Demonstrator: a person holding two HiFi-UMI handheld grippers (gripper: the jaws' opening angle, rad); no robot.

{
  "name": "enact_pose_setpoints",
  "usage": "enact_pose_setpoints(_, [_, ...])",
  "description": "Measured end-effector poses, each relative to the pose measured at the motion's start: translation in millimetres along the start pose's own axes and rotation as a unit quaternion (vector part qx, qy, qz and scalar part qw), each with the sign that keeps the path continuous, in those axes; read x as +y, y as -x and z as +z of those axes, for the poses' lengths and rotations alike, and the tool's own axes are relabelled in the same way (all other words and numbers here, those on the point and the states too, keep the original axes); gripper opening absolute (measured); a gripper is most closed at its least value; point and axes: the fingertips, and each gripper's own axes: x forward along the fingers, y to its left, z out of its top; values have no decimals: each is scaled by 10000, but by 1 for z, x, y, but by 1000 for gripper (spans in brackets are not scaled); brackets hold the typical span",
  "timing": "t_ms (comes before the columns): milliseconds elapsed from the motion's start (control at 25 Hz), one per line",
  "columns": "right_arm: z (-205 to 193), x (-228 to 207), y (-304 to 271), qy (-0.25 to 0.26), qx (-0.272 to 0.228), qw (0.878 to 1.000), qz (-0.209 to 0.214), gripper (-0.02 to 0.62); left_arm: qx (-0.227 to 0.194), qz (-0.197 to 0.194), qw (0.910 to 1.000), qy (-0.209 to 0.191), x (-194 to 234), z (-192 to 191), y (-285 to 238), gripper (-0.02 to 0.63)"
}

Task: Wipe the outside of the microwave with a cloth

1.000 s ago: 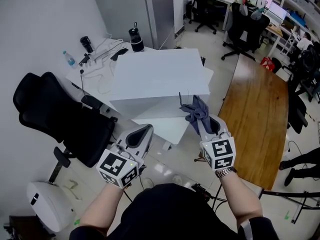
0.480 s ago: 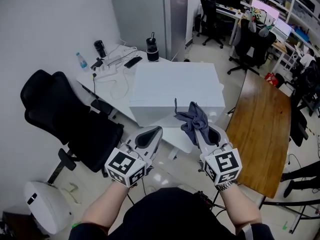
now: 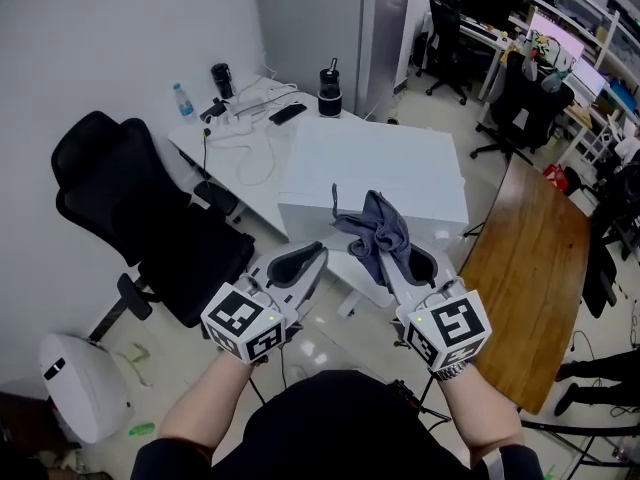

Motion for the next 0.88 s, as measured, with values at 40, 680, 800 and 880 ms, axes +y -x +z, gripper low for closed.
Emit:
enact_pose_setpoints(40, [3,3,-1,-9,-33,9998,170,64,-76,-140,9998,124,-2,3,0,65])
enact_pose_setpoints(680, [14,62,34,-640,-210,9137,4008,66,-522,-2259,9700,737,-87,34,0,248])
enact_pose_setpoints(800, [10,66,40,-778,-136,8954,4383,66,-555,-2424,9643,912,-92,32,2,215])
enact_pose_setpoints(880, [9,68,41,-882,-93,8835,4599,66,-595,-2533,9600,1038,-91,31,4,179])
